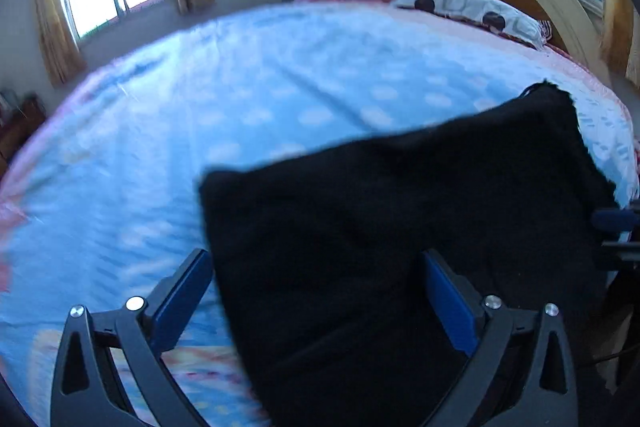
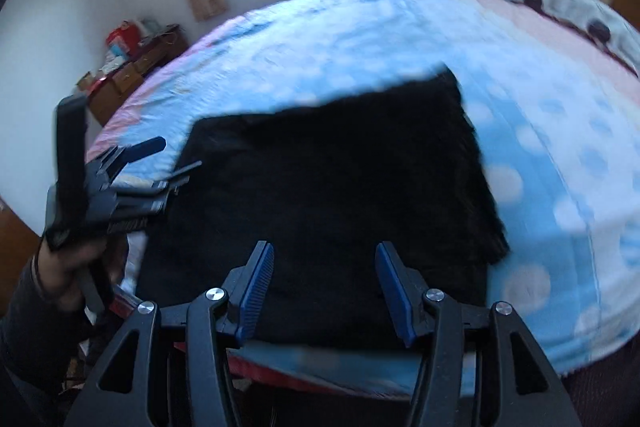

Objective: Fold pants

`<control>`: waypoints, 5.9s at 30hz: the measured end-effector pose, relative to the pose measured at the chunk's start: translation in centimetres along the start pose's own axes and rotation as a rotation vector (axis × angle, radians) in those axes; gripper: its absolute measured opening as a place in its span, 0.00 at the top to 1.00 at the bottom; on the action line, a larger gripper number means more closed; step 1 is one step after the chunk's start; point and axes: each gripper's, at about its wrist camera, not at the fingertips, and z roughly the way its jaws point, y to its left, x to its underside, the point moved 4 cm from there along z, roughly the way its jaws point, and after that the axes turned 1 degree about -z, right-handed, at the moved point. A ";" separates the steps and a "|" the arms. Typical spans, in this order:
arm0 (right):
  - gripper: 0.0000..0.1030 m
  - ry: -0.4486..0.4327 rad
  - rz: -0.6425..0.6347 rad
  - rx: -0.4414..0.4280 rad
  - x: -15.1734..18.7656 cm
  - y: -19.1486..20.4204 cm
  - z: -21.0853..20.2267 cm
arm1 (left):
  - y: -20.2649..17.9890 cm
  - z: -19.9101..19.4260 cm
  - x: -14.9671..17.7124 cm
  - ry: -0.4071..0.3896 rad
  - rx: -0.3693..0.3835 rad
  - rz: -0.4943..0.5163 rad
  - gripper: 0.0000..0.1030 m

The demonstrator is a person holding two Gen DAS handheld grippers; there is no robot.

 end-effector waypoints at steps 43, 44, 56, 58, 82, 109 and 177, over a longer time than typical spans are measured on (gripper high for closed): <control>0.40 -0.132 0.055 -0.001 -2.1 -2.5 -4.2 | -1.8 -4.7 4.0 -0.024 0.047 -0.079 0.00; 0.40 -0.129 0.069 0.007 -2.2 -3.2 -4.3 | -1.5 -4.5 4.1 -0.018 0.036 -0.082 0.00; 0.40 -0.073 0.131 0.071 -2.0 -6.8 -2.5 | 2.0 -3.0 5.5 0.012 0.073 -0.171 0.00; 0.40 -0.062 0.143 0.064 -2.3 -7.3 -1.9 | 1.6 -2.9 5.4 0.010 0.081 -0.155 0.00; 0.41 -0.029 0.079 -0.077 -4.7 -6.7 1.8 | 0.7 -0.7 2.3 0.018 0.142 -0.143 0.00; 0.82 -0.145 -0.110 -0.157 -7.4 1.9 -3.9 | 3.9 -7.6 1.9 -0.153 0.181 -0.231 0.87; 0.35 -0.214 -0.424 -0.219 -15.0 30.4 9.9 | 26.6 -20.4 11.1 -0.219 -0.501 -0.467 0.04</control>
